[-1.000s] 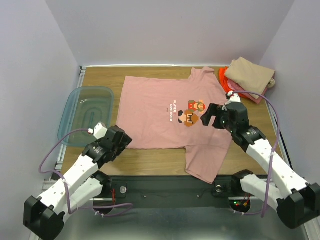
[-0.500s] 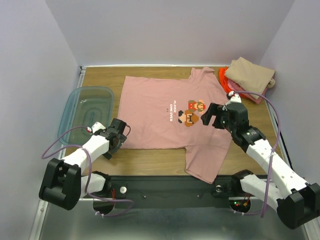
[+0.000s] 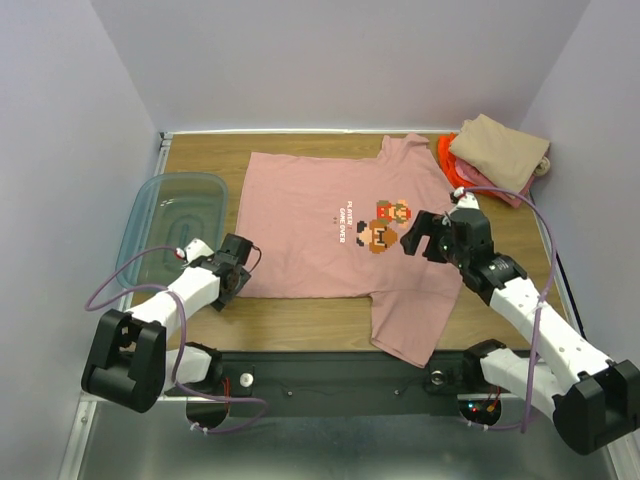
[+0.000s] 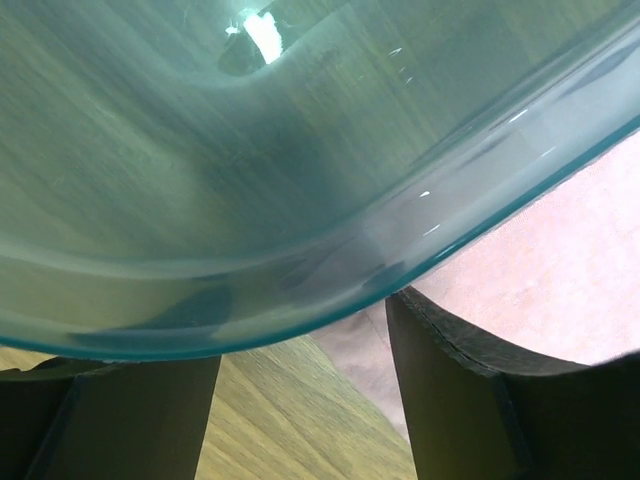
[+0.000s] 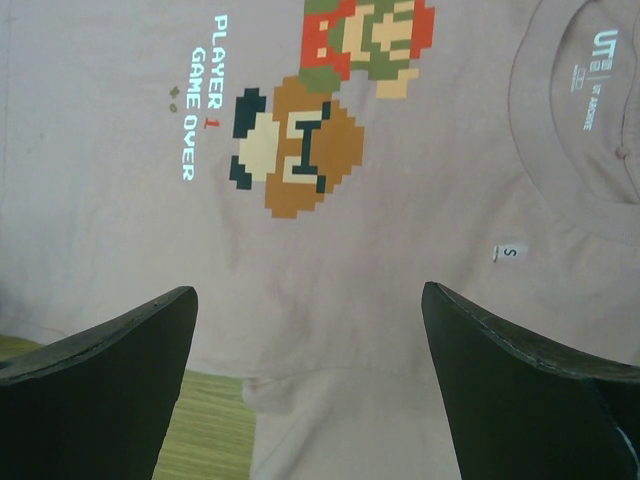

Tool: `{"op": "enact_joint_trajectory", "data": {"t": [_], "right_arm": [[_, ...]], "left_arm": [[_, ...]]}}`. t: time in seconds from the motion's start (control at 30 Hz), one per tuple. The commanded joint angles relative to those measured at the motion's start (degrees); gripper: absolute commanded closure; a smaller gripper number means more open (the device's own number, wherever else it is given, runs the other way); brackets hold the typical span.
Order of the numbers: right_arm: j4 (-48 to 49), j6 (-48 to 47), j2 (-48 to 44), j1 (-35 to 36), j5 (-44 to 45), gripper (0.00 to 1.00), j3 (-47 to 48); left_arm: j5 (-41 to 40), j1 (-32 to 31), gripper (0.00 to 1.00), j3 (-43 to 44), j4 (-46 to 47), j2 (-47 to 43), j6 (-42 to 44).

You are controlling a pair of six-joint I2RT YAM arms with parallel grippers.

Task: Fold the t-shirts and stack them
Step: Fold the tshirt

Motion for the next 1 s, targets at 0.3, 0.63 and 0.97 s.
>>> {"op": "enact_joint_trajectory", "data": {"t": [0.3, 0.63, 0.97], "right_arm": [[-10.7, 5.4, -2.2, 0.2, 0.7, 0.0, -2.2], [-31.1, 17.4, -4.3, 16.9, 3.4, 0.0, 0.3], [-47.3, 44.3, 14.4, 51.3, 19.7, 0.0, 4.6]], "left_arm": [[5.7, 0.5, 1.0, -1.0, 5.0, 1.0, 2.3], [3.2, 0.5, 1.0, -2.2, 3.2, -7.3, 2.2], [1.5, 0.7, 1.0, -1.9, 1.0, -9.7, 2.1]]}}
